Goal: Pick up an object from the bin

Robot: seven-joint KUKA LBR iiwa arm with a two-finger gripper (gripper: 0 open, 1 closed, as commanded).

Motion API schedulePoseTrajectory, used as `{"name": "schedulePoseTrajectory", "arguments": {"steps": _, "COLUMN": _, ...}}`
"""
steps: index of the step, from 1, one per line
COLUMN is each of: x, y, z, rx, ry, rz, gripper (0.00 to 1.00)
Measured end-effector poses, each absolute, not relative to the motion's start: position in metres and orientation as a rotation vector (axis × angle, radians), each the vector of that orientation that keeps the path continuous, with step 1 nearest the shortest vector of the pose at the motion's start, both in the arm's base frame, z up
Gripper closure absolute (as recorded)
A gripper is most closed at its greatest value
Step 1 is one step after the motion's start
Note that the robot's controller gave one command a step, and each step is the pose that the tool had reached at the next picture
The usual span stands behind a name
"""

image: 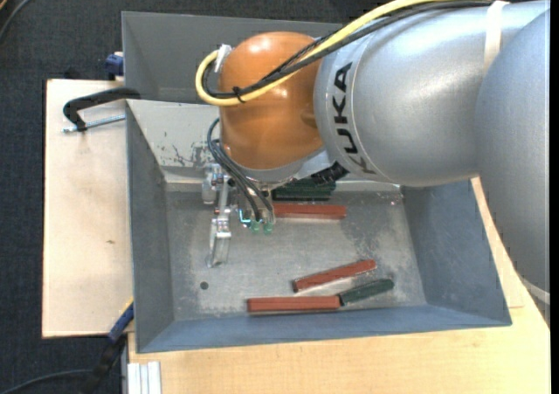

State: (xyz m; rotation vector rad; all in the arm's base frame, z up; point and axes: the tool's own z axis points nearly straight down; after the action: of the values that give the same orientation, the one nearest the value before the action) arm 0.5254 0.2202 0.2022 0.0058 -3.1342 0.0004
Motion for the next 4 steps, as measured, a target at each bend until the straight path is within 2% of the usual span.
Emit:
{"name": "schedulePoseTrajectory", "arguments": {"steps": 1, "x": 0.586, "y": 0.157, "z": 0.066, "rx": 0.092, "ry": -3.135, "rz": 0.004, "gripper": 0.0}}
{"name": "schedulePoseTrajectory", "arguments": {"steps": 2, "x": 0.603, "y": 0.047, "z": 0.103, "rx": 0.174, "ry": -3.146, "rz": 0.005, "gripper": 0.0}}
{"name": "schedulePoseTrajectory", "arguments": {"steps": 3, "x": 0.599, "y": 0.039, "z": 0.108, "rx": -0.121, "ry": -3.143, "rz": -0.002, "gripper": 0.0}}
{"name": "schedulePoseTrajectory", "arguments": {"steps": 4, "x": 0.594, "y": 0.042, "z": 0.071, "rx": -0.442, "ry": -3.115, "rz": -0.004, "gripper": 0.0}}
